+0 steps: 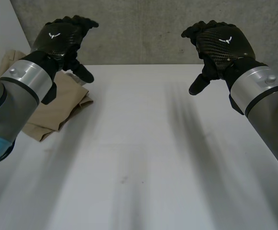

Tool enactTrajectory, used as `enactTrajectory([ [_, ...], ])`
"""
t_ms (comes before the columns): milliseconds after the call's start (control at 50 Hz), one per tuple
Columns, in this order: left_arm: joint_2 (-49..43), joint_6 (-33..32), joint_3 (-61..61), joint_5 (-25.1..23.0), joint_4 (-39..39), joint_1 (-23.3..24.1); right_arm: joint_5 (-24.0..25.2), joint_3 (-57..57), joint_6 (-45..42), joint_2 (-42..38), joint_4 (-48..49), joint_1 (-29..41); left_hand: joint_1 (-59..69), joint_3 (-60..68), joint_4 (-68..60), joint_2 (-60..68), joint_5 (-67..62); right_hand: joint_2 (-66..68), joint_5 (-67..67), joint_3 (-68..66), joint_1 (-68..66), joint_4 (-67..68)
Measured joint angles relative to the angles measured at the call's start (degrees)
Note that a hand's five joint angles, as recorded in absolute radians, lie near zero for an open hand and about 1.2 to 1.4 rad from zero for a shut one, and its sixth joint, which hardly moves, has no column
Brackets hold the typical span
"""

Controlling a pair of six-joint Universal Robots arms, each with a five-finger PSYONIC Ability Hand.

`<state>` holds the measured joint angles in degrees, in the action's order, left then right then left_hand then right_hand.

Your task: Fold the laundry.

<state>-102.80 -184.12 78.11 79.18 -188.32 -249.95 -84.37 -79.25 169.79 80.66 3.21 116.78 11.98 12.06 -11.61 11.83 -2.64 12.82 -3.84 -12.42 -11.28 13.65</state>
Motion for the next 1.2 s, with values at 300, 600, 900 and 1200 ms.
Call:
enactTrajectory([
  [300, -21.08, -19.76, -12.74, -5.64, -0.54, -13.84, 0.04, 0.31, -0.13, -3.08, 0.02, -0.16, 0.00, 0.00, 0.00, 0.00, 0.00, 0.00, 0.00, 0.00, 0.00, 0.00],
  [600, -48.94, -36.89, -34.99, -2.27, -6.72, -19.50, 0.01, 0.34, -0.23, -4.86, 0.13, -0.15, 28.54, 25.99, -25.48, 26.50, -24.39, 0.00, 0.00, 0.00, 0.00, 0.00],
  [900, -36.19, -33.07, -24.23, 2.18, -13.27, -12.24, -0.14, 0.77, -3.41, -5.51, -0.01, -0.45, 55.39, 56.02, -57.03, 56.61, -53.10, 0.00, 0.00, 0.00, 0.00, 0.00],
  [1200, -16.20, -19.69, -5.18, 1.91, -16.25, 2.36, -0.12, 1.86, -4.51, -4.46, -0.41, -3.52, 0.76, 5.50, -5.37, 4.70, -3.96, 0.00, 0.00, 0.00, 0.00, 0.00],
])
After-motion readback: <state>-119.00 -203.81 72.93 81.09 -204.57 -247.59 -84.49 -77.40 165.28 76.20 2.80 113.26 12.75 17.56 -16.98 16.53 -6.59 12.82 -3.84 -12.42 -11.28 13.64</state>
